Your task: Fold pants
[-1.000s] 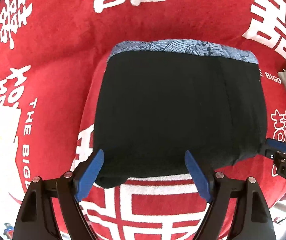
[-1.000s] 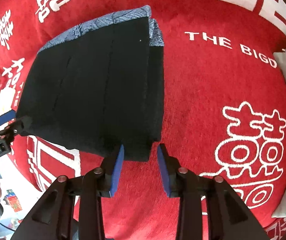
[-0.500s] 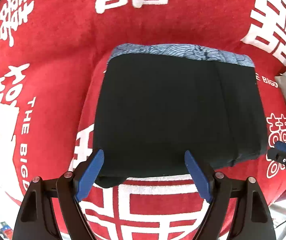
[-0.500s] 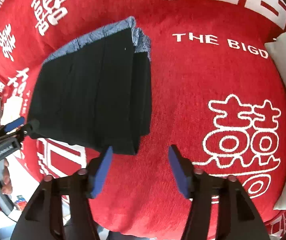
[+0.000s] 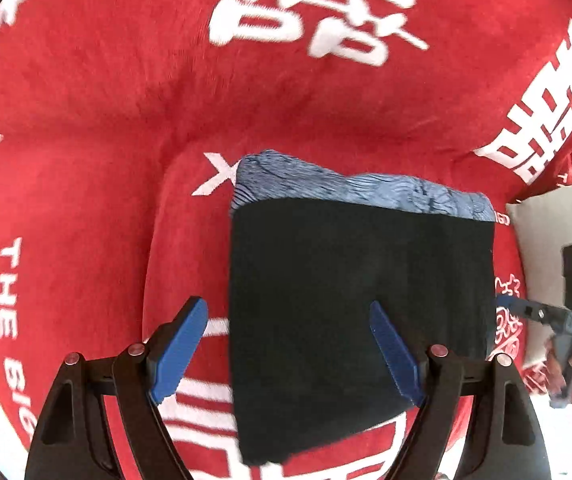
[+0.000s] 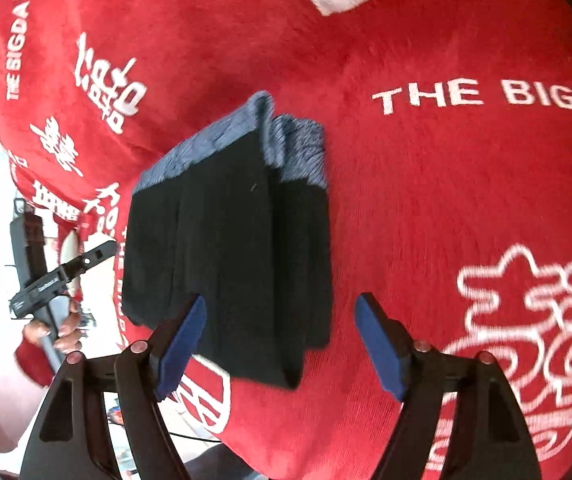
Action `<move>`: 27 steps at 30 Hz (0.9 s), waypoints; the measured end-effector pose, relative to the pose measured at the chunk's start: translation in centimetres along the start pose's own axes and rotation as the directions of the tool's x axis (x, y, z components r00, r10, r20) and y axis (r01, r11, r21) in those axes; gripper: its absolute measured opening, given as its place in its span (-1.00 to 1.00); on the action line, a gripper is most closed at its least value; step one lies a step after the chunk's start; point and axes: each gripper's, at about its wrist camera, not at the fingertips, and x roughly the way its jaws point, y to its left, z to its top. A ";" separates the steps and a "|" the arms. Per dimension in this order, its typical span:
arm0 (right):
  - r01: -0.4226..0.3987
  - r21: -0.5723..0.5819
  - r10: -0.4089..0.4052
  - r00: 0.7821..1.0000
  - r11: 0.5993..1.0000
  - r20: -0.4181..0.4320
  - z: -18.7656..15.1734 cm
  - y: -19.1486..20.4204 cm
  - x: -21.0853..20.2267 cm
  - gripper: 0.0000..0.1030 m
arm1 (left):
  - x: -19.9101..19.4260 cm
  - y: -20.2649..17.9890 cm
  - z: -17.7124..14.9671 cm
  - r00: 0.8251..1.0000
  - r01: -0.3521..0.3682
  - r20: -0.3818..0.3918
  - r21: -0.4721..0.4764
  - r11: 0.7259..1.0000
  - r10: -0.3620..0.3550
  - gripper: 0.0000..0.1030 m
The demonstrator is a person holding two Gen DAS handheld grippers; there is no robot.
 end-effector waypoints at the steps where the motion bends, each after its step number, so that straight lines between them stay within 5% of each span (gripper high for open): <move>1: -0.013 0.005 0.013 1.000 1.000 -0.006 0.5 -0.5 0.4 0.55 | 0.4 0.6 0.4 1.000 0.016 -0.015 0.006 1.000 -0.016 0.63; 6: -0.116 0.025 0.117 0.992 0.993 -0.042 2.0 -1.9 1.8 0.55 | 3.2 3.1 1.1 0.982 0.149 -0.114 -0.012 0.989 -0.149 0.63; 10: -0.196 0.029 0.198 0.977 0.980 -0.076 2.7 -2.5 3.1 0.55 | 5.4 3.6 1.3 0.951 0.263 -0.155 -0.049 0.963 -0.268 0.63; 12: -0.223 0.021 0.224 0.969 0.975 -0.102 3.1 -2.5 4.1 0.55 | 6.2 3.9 1.5 0.942 0.286 -0.166 -0.058 0.957 -0.291 0.63; 14: -0.239 0.002 0.238 0.964 0.971 -0.122 3.3 -2.2 4.8 0.55 | 6.9 3.9 1.5 0.936 0.300 -0.173 -0.060 0.952 -0.306 0.85; 19: -0.242 -0.010 0.238 0.960 0.970 -0.149 4.1 -1.3 6.4 0.52 | 7.9 3.4 1.3 0.934 0.303 -0.172 -0.078 0.950 -0.312 0.85; 22: -0.219 0.024 0.220 0.965 0.976 -0.143 4.1 -1.0 6.3 0.20 | 7.2 2.3 1.0 0.931 0.332 -0.138 -0.067 0.941 -0.338 0.27; 24: -0.232 0.046 0.236 0.964 0.972 -0.124 4.1 -0.4 6.2 -0.11 | 6.4 1.7 0.8 0.944 0.306 -0.121 -0.039 0.951 -0.308 0.18; 27: -0.265 0.080 0.271 0.958 0.961 -0.094 3.9 -0.1 5.6 -0.20 | 5.2 0.8 0.6 0.953 0.286 -0.104 -0.019 0.958 -0.286 0.09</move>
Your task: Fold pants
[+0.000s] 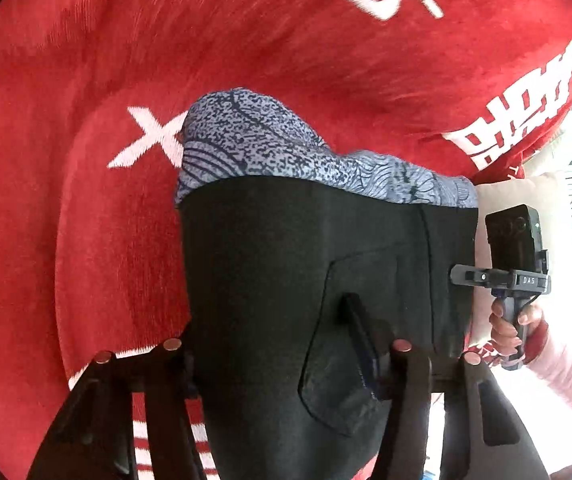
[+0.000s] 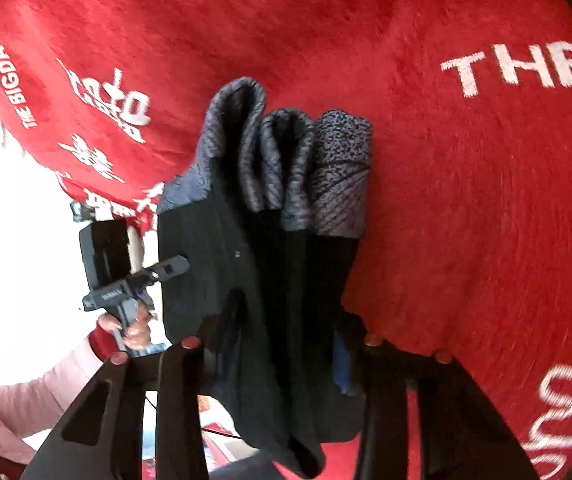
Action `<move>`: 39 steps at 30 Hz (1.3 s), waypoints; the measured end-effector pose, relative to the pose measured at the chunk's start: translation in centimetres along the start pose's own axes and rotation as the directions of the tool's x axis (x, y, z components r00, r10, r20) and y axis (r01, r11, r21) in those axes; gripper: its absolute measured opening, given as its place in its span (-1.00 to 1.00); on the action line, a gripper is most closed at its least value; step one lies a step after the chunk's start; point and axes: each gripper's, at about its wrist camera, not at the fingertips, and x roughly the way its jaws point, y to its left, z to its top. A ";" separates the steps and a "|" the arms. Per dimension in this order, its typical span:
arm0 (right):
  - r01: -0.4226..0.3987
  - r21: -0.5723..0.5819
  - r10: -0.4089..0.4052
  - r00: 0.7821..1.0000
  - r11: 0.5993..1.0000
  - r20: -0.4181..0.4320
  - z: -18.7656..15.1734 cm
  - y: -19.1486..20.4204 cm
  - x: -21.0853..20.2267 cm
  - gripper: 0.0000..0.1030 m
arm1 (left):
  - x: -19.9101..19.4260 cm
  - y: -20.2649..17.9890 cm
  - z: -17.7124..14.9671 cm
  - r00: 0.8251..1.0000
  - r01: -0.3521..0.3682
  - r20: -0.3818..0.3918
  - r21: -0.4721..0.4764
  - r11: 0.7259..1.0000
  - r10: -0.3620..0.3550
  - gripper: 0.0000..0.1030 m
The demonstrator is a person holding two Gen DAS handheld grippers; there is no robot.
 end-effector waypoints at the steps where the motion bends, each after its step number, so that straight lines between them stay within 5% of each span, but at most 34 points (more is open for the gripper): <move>1: -0.001 0.002 0.001 1.000 1.000 0.006 -0.2 0.4 -0.1 -0.21 | -0.5 -0.6 -0.2 1.000 -0.001 0.008 0.009 1.000 0.001 0.08; 10: -0.062 0.001 0.062 0.998 0.998 0.010 -4.4 3.3 -2.1 -0.23 | -4.3 -4.7 -4.8 0.999 -0.026 0.025 0.043 0.999 0.025 0.08; 18: -0.019 0.034 0.020 0.999 0.999 -0.025 -10.2 1.3 -1.0 -0.22 | -1.5 -3.8 -10.7 0.997 -0.075 -0.022 0.017 0.997 0.075 0.10; 23: 0.052 0.002 -0.053 0.998 0.999 0.033 -11.1 -0.7 -0.3 -0.03 | -0.5 -1.9 -11.6 0.990 -0.133 0.028 -0.064 0.989 0.135 0.72; 30: 0.199 -0.044 -0.194 0.977 0.979 0.092 -12.0 0.6 -0.9 0.34 | -0.7 -4.0 -11.7 0.963 -0.267 0.038 -0.018 0.964 0.268 0.79; 35: 0.348 0.038 -0.350 0.929 0.937 0.118 -13.3 1.4 -2.3 0.52 | -1.9 -5.2 -12.5 0.923 -0.381 0.065 0.018 0.925 0.379 0.87; 39: 0.487 0.112 -0.498 0.857 0.866 0.134 -15.5 3.0 -4.7 0.61 | -3.5 -6.2 -14.1 0.891 -0.453 0.067 0.057 0.889 0.450 1.00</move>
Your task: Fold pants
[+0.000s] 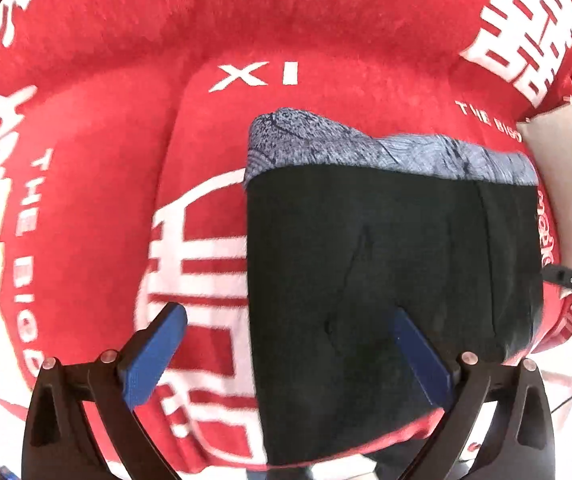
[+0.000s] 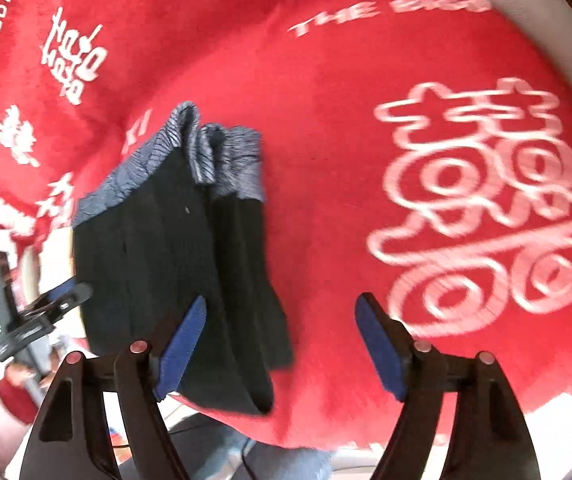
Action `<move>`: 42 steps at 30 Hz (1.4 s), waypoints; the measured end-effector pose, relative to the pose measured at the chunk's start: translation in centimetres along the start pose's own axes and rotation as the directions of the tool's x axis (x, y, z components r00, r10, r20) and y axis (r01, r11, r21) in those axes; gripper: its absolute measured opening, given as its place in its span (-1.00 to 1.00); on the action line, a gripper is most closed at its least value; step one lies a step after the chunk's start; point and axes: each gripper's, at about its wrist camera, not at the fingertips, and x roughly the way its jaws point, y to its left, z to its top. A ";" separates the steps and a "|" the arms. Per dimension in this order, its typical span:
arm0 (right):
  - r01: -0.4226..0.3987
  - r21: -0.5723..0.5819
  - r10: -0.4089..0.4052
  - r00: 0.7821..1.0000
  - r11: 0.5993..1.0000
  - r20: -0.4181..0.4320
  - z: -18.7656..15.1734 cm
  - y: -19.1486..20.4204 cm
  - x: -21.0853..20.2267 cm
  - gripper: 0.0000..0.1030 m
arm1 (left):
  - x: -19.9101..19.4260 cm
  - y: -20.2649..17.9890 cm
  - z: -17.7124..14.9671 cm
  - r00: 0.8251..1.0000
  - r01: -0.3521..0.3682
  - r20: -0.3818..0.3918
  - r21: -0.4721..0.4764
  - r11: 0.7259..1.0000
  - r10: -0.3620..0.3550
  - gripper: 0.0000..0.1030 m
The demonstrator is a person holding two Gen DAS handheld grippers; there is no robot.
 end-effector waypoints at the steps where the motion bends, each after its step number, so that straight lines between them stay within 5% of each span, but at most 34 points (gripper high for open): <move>1: 0.034 0.004 -0.034 0.999 0.999 0.012 -0.6 0.4 -0.8 0.65 | -0.5 0.0 -0.5 1.000 -0.017 -0.005 0.018 1.000 0.017 1.00; 5: 0.103 0.025 -0.104 0.992 0.994 0.075 -3.0 2.5 -3.4 1.00 | -2.5 -1.0 -2.6 0.996 -0.085 -0.005 0.086 0.993 0.086 1.00; 14: 0.313 -0.014 -0.307 0.939 0.950 0.155 -7.6 9.6 -5.8 1.00 | -6.9 -4.0 -6.3 0.986 -0.165 0.034 0.131 0.978 0.162 1.00; 28: 0.360 -0.064 -0.347 0.925 0.931 0.157 -10.1 15.3 -6.8 0.99 | -9.4 -5.0 -7.3 0.979 -0.205 0.042 0.116 0.972 0.201 1.00; 42: 0.393 -0.062 -0.378 0.909 0.917 0.174 -11.1 16.0 -7.7 0.99 | -10.9 -6.0 -8.2 0.977 -0.209 0.063 0.129 0.969 0.202 1.00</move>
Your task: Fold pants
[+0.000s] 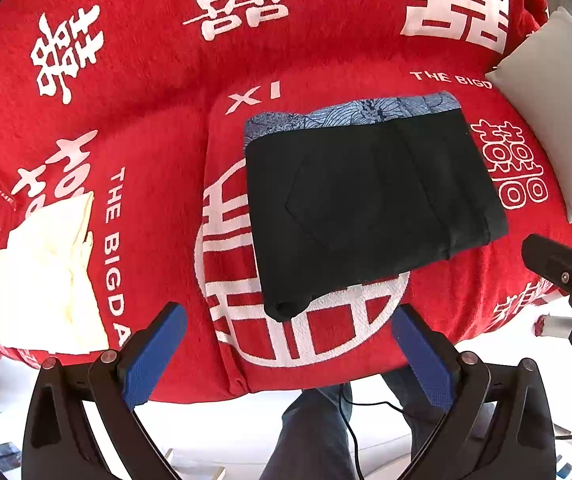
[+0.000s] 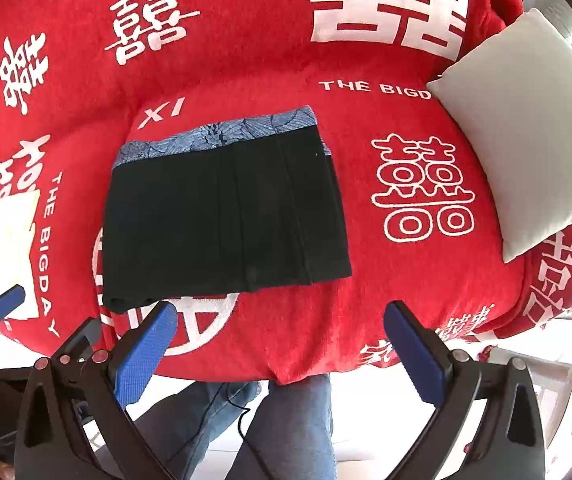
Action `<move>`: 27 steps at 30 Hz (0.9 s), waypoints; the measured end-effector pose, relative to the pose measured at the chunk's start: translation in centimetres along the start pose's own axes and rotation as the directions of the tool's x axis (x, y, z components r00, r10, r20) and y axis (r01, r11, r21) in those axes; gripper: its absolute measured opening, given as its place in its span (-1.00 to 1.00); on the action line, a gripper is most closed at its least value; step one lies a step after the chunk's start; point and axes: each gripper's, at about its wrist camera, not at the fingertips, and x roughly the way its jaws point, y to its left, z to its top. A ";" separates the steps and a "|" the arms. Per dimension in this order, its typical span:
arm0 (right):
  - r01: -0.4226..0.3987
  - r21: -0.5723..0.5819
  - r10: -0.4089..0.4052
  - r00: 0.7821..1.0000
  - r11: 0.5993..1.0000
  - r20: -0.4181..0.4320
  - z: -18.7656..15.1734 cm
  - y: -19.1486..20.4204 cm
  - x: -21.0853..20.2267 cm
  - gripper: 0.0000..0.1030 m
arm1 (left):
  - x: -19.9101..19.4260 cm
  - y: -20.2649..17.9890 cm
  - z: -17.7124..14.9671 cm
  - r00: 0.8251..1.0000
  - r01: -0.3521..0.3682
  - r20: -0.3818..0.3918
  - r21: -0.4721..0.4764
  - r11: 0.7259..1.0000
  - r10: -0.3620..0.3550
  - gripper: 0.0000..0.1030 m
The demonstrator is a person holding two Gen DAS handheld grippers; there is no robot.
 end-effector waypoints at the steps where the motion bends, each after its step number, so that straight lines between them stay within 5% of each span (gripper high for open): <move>1: 0.003 -0.003 -0.003 1.000 1.000 -0.003 0.0 -0.1 0.0 0.99 | -0.1 -0.1 0.0 1.000 0.000 -0.002 -0.005 1.000 0.000 1.00; 27: -0.042 -0.140 0.036 0.998 0.989 -0.043 2.2 -1.5 2.0 0.99 | 0.5 -3.0 0.6 0.993 -0.106 -0.065 -0.086 0.991 0.101 1.00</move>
